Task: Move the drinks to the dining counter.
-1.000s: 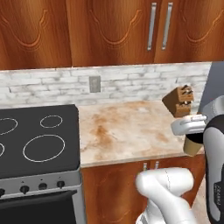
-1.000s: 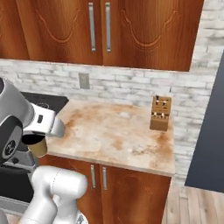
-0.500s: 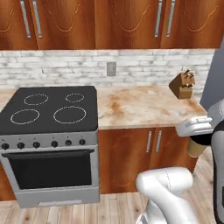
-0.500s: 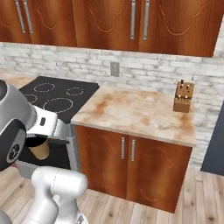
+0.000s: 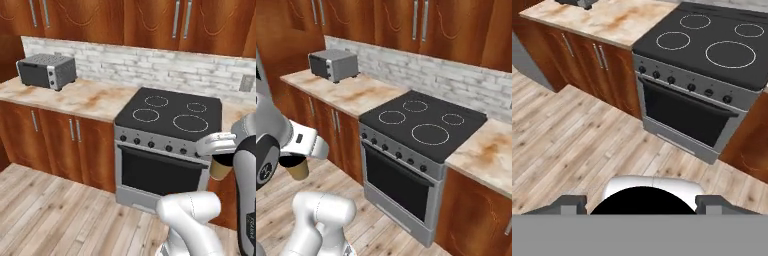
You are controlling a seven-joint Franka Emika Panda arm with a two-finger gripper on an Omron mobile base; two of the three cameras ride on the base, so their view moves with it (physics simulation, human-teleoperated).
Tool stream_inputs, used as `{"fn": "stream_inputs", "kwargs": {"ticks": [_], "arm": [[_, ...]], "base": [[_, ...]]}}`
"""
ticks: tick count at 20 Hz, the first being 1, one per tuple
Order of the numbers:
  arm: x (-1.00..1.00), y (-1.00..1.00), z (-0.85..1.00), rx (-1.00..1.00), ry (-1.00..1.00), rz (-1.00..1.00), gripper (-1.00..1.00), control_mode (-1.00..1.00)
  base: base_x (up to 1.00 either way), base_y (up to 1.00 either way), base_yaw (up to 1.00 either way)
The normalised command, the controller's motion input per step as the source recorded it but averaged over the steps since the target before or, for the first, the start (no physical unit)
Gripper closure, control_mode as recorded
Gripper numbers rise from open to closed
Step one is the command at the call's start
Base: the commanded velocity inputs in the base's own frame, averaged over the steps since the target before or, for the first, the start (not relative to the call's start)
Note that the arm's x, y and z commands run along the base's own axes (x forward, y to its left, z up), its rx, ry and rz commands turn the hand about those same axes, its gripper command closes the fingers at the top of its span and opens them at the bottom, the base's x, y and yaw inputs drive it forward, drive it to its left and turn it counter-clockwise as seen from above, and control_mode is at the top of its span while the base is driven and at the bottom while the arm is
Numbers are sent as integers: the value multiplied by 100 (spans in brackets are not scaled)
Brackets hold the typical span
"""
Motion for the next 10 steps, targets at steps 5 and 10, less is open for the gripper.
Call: {"fn": "stream_inputs", "kwargs": {"ticks": [5,10], "arm": [[0,0,0,0,0,0,100,100],[0,0,0,0,0,0,100,100]], "base": [[0,93,77],[0,84,78]]}}
